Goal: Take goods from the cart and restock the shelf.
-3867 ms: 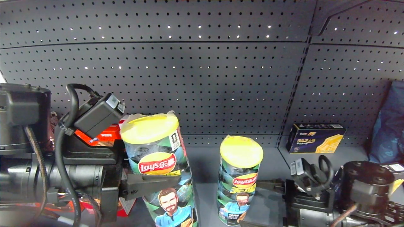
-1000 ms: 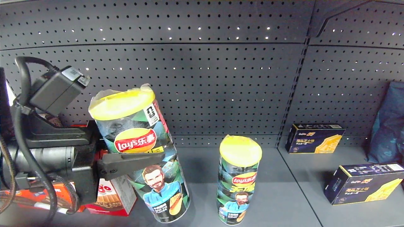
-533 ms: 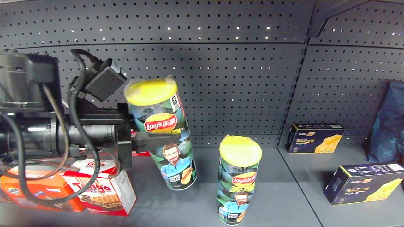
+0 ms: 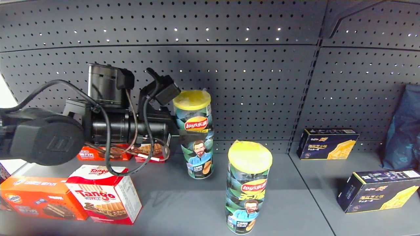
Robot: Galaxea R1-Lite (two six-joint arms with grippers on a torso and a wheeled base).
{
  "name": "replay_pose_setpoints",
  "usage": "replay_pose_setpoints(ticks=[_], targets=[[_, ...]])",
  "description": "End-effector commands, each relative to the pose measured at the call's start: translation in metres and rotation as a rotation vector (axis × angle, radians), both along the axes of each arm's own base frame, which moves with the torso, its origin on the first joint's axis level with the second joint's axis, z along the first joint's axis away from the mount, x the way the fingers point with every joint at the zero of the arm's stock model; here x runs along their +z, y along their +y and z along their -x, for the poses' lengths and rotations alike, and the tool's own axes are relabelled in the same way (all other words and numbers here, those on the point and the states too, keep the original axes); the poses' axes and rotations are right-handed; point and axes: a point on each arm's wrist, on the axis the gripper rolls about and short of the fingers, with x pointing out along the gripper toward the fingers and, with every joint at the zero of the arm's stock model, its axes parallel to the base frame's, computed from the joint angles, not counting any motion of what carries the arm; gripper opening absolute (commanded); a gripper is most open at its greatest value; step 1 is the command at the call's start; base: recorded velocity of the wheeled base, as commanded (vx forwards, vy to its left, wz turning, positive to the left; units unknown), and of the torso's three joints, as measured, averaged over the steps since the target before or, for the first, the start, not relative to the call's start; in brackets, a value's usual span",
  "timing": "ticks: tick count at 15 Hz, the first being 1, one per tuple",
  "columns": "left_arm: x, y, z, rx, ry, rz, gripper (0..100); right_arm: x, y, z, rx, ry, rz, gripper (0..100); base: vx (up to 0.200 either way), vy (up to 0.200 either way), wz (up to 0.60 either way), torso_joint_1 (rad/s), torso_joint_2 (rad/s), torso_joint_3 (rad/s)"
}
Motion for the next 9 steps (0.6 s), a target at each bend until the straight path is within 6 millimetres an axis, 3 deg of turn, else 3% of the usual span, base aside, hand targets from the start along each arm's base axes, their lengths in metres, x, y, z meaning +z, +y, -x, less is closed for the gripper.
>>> replay_pose_setpoints(ticks=[1,9], targets=[[-0.020,-0.009,-0.025,0.000,0.032,-0.025,0,0.000,0.000,0.000,0.001,0.001,0.000,100,0.000,0.000,0.00,0.000,0.00,0.000],[-0.036,-0.036,-0.062,-0.026,0.027,-0.021,0,0.000,0.000,0.000,0.001,0.001,0.000,100,0.000,0.000,0.00,0.000,0.00,0.000]])
